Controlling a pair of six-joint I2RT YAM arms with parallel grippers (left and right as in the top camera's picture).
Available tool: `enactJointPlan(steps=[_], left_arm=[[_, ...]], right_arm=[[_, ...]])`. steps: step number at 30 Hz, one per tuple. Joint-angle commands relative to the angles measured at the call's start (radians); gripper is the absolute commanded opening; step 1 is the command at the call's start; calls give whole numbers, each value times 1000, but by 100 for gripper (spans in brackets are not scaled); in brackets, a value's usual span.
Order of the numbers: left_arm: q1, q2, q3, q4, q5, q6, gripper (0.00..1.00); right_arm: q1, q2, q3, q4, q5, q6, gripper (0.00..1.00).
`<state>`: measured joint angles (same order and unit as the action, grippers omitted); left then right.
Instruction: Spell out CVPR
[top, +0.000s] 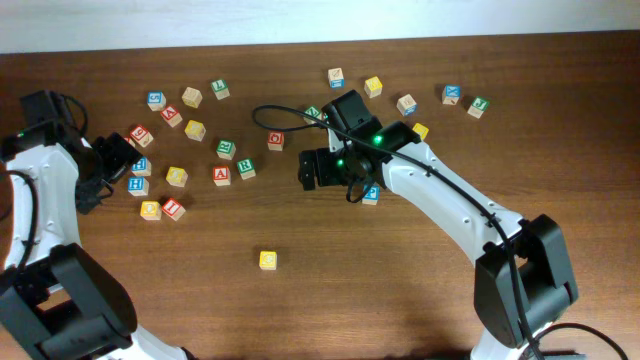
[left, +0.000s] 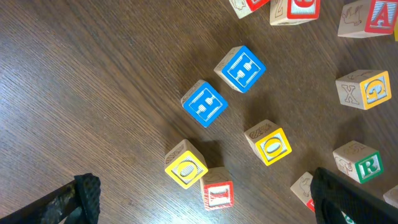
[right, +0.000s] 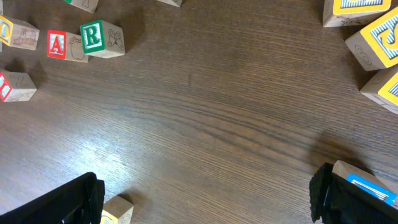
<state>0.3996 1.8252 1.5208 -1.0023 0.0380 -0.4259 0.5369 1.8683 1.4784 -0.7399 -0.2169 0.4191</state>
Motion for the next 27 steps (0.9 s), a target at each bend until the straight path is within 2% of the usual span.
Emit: enactJointPlan(steps=[1,3,8,11,15,17,20,22,27], left_arm=[[-32,-2,-14,-1,11,18,99],[-64,-1,-56,42,3,70,99],[-76,3,-147,248,-39,72,99],[-76,9,-148,288,-45,72,99],[-64,9,-148,291,-136,58,99],[-32,9,-148,283,-125,0,99],[-10,9,-148,259,-97,0,99],[-13,9,-148,238,-89,0,99],[-13,9,-148,238,-26,0,99]], right_arm=[[6,6,12,1,19,5,98],[6,6,12,0,19,5,99],[6,6,12,-5,19,5,98],[6,6,12,-13,19,5,98],[6,6,12,-13,19,5,98],[6,6,12,-11,19,0,98],[7,6,12,8,19,-9,99],[20,6,12,27,19,-163,98],[21,6,45,27,16,-180,98]])
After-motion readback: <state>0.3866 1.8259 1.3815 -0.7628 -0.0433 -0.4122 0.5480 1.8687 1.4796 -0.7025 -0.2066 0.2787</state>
